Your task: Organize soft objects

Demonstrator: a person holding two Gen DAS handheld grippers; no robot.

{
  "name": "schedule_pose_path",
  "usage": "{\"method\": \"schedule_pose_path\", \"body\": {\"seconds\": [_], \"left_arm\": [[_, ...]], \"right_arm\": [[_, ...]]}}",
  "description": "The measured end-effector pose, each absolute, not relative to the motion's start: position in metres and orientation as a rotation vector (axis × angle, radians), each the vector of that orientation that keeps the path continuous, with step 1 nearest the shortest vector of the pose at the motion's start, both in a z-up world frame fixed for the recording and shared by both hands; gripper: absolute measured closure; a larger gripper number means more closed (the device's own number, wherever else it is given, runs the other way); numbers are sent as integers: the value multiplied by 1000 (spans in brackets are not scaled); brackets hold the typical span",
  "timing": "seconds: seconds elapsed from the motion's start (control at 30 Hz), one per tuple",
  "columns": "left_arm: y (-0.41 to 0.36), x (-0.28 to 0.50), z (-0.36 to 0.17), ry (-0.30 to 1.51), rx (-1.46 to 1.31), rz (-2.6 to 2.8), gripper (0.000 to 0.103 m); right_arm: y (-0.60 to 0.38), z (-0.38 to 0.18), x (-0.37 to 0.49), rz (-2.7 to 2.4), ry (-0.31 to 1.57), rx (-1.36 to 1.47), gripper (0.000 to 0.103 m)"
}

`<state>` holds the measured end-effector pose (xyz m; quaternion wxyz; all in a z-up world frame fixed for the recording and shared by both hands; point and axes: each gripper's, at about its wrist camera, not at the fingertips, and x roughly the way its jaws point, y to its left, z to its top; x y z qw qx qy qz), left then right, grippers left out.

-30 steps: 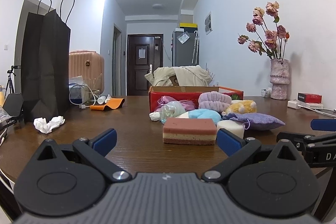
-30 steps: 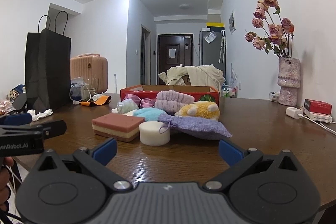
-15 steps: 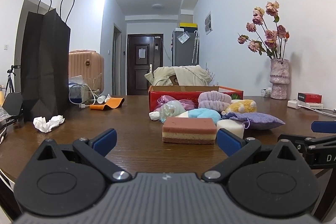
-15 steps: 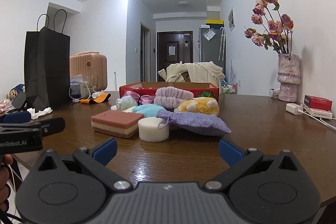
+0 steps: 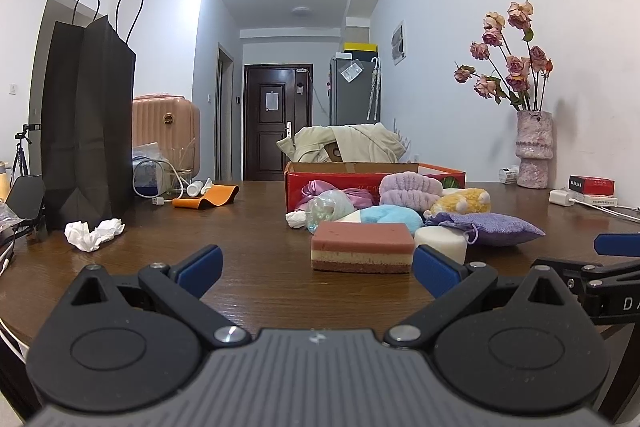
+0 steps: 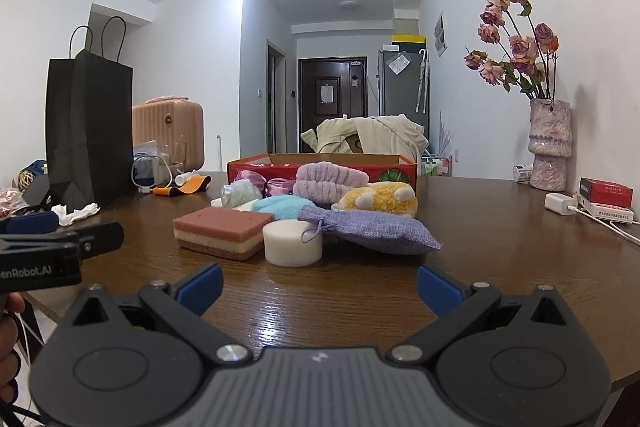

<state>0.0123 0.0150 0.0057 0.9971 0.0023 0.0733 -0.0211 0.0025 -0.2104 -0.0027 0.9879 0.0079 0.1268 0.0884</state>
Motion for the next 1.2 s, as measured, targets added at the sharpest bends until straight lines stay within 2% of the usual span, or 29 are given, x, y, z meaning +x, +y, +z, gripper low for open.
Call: {"method": "schedule_pose_path", "body": {"seconds": [1.03, 1.2], "left_arm": [[14, 11, 4, 146, 12, -49, 0], [19, 18, 13, 99, 20, -3, 0]], "right_arm": [[-212, -5, 3, 177, 258, 23, 0], [-211, 5, 14, 193, 231, 29, 0]]}}
